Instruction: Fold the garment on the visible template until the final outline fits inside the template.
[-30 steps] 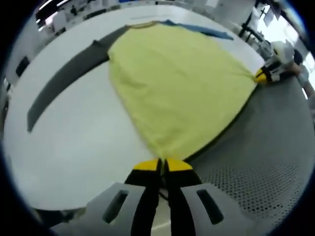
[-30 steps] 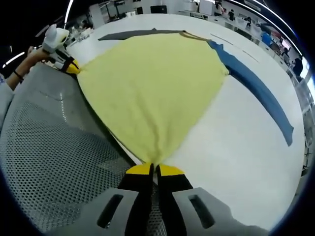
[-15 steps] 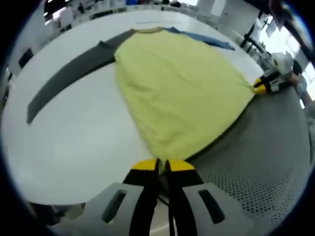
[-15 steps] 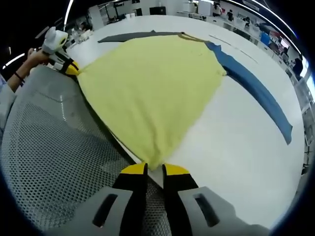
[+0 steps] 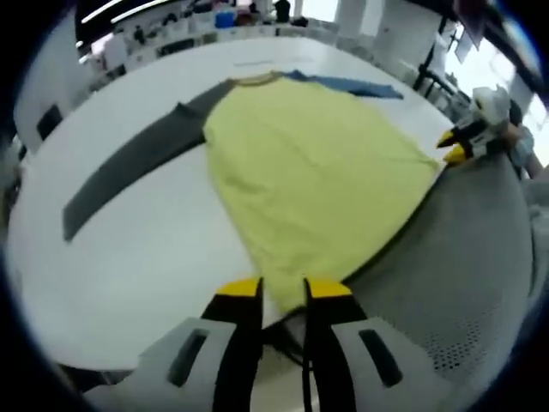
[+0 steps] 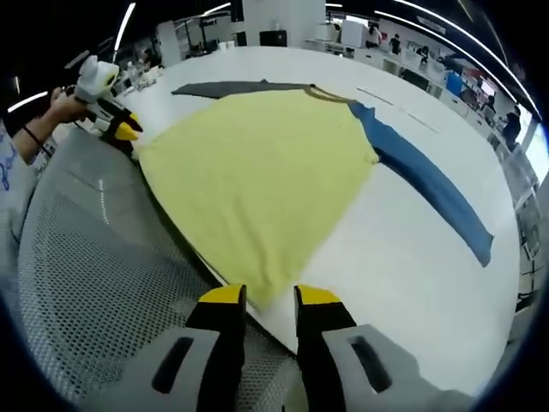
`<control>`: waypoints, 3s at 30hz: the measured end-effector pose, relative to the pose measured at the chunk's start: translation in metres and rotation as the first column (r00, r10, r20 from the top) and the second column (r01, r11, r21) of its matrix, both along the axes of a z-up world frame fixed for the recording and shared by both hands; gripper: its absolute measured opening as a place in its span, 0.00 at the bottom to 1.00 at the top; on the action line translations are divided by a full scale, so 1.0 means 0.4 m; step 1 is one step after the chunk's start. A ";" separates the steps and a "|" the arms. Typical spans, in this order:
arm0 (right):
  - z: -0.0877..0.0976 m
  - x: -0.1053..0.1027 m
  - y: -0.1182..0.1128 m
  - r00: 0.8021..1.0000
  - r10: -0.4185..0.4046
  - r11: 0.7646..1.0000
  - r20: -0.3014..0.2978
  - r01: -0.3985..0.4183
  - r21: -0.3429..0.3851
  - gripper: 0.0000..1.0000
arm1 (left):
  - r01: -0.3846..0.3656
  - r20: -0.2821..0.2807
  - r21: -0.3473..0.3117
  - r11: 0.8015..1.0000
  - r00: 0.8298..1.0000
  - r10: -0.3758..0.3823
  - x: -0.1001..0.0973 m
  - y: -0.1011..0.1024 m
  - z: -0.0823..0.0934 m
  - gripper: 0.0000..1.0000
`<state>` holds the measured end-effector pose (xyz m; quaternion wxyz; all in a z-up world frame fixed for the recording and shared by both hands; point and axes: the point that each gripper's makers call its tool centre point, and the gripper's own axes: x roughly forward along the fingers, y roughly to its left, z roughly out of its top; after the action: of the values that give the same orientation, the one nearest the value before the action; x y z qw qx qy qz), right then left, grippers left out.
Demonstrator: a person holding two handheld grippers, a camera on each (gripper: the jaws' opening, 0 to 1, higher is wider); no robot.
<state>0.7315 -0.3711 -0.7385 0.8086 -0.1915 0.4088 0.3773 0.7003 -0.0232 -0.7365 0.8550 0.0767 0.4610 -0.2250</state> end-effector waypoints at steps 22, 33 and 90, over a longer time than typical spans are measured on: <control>0.163 0.037 0.016 0.981 0.041 0.998 0.191 -0.047 0.030 0.50 | 0.029 0.155 0.051 0.998 0.987 -0.036 0.028 -0.002 0.141 0.45; 0.187 0.032 0.026 0.977 0.051 0.995 0.208 -0.067 0.070 0.64 | 0.051 0.238 -0.019 0.999 0.970 -0.045 0.034 -0.020 0.217 0.53; 0.255 0.009 -0.043 0.967 0.056 0.978 0.248 -0.103 0.180 1.00 | 0.087 0.387 -0.042 0.995 0.920 -0.064 0.011 -0.154 0.307 0.99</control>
<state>0.7351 -0.3885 -0.6364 0.8511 -0.1738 0.2610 0.4210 0.7047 -0.0847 -0.6137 0.9214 0.1123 0.2740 -0.2517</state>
